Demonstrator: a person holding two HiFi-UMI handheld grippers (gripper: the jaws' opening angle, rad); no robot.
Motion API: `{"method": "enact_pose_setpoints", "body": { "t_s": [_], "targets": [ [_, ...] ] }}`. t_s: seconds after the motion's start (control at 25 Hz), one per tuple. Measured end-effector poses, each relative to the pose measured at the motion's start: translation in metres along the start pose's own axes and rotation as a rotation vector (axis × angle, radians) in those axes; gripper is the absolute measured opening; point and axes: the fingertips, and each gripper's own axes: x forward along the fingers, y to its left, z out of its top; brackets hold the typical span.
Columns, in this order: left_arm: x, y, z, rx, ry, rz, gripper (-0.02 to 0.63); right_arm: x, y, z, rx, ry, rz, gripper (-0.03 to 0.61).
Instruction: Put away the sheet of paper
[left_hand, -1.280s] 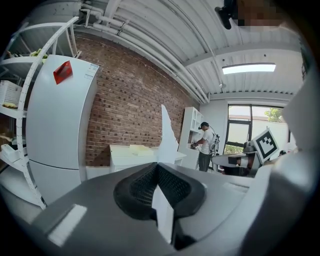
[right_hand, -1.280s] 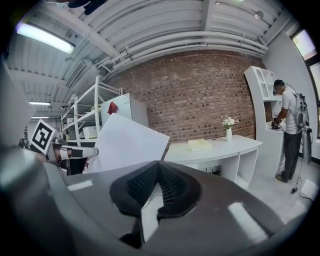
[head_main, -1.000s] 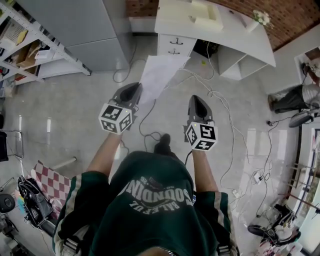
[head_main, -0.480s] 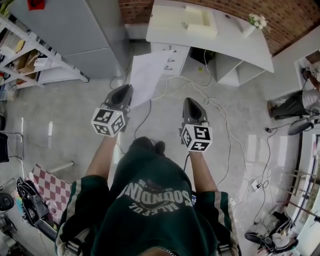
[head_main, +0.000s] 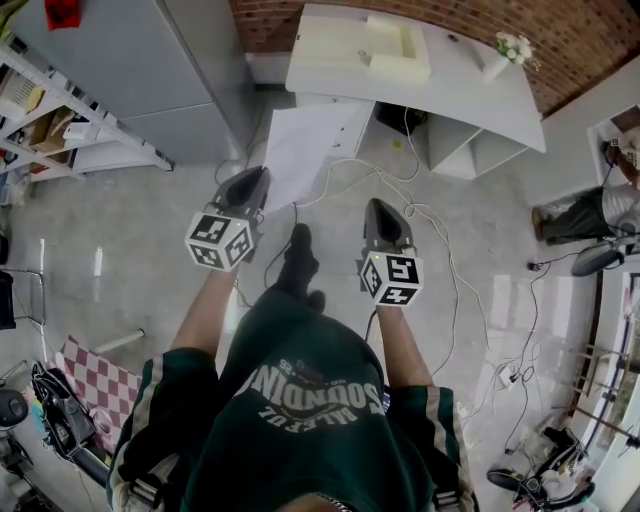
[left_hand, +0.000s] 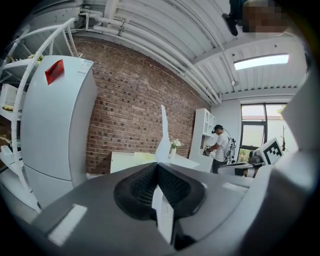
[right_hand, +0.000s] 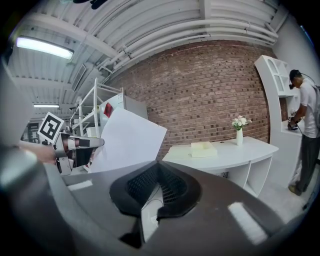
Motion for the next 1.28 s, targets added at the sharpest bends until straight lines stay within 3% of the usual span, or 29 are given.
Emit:
{"method": "enact_pose_setpoints", "body": {
  "t_s": [0.48, 1.28],
  "targets": [
    [0.094, 0.026, 0.006, -0.031, 0.005, -0.064, 0.011, 0.079, -0.04, 0.015, -0.002, 0.028, -0.024, 0.0],
    [0.249, 0.122, 0.046, -0.032, 0.035, -0.144, 0.011, 0.264, -0.085, 0.077, -0.017, 0.056, -0.054, 0.0]
  ]
}}
